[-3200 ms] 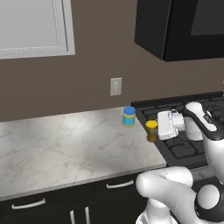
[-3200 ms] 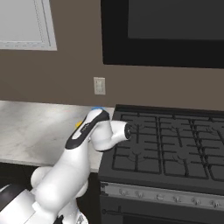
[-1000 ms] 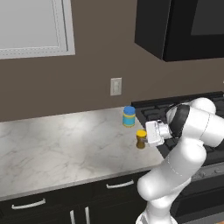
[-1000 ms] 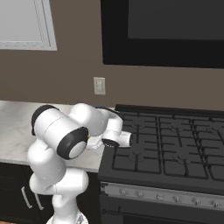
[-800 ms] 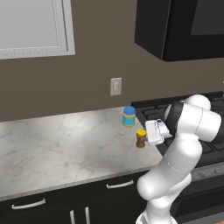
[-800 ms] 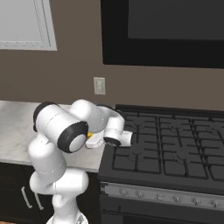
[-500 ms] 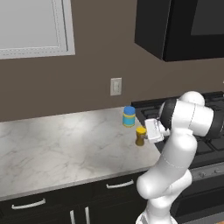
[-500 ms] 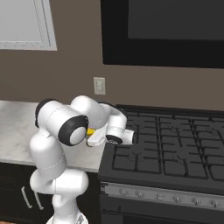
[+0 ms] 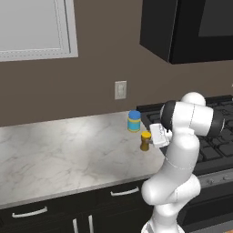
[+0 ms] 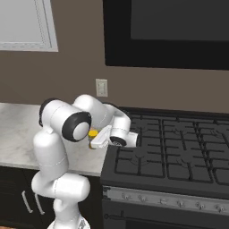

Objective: Collect the turmeric, mayonnaise, and shaker from the cabinet and place them next to the stove.

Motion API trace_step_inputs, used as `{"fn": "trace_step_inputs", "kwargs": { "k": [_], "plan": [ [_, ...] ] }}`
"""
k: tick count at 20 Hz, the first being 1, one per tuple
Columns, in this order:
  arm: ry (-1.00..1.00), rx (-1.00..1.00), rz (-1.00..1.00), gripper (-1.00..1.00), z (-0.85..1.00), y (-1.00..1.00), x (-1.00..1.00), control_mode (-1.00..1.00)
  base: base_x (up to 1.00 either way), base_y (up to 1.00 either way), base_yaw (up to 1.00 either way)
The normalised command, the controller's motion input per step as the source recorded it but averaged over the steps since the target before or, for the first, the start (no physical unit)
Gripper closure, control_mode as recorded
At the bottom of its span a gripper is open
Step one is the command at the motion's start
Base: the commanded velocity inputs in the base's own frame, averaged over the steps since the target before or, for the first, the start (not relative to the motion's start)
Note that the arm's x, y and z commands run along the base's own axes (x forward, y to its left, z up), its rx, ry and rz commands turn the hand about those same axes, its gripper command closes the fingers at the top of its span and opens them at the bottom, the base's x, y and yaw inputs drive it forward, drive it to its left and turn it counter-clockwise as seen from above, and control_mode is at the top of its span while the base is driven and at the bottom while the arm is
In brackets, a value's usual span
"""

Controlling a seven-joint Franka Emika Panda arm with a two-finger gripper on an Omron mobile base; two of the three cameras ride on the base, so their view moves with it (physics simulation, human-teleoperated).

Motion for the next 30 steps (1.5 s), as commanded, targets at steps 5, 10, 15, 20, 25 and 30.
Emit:
{"fn": "trace_step_inputs", "kwargs": {
  "k": [5, 10, 15, 20, 25, 30],
  "plan": [
    [-0.04, 0.0, 0.0, -1.0, -0.08, 0.0, 0.01, -1.0, 0.0, 0.0, 0.0],
    [-0.05, 0.0, 0.0, -1.0, 0.09, 0.0, -0.02, -1.0, 0.0, 0.0, 0.0],
    [-0.01, 0.0, 0.0, -1.0, 0.29, 0.0, -0.08, -1.0, 0.0, 0.0, 0.0],
    [0.0, 0.0, -0.01, -1.0, 0.43, 0.0, -0.19, -1.0, 0.0, 0.0, 0.0],
    [0.0, 0.0, -0.04, -1.0, 0.53, 0.01, -0.26, -1.0, 0.0, 0.0, 0.0],
    [0.0, 0.0, -0.07, -1.0, 0.6, 0.22, -0.39, -1.0, 0.0, 0.0, 0.0]
  ]
}}
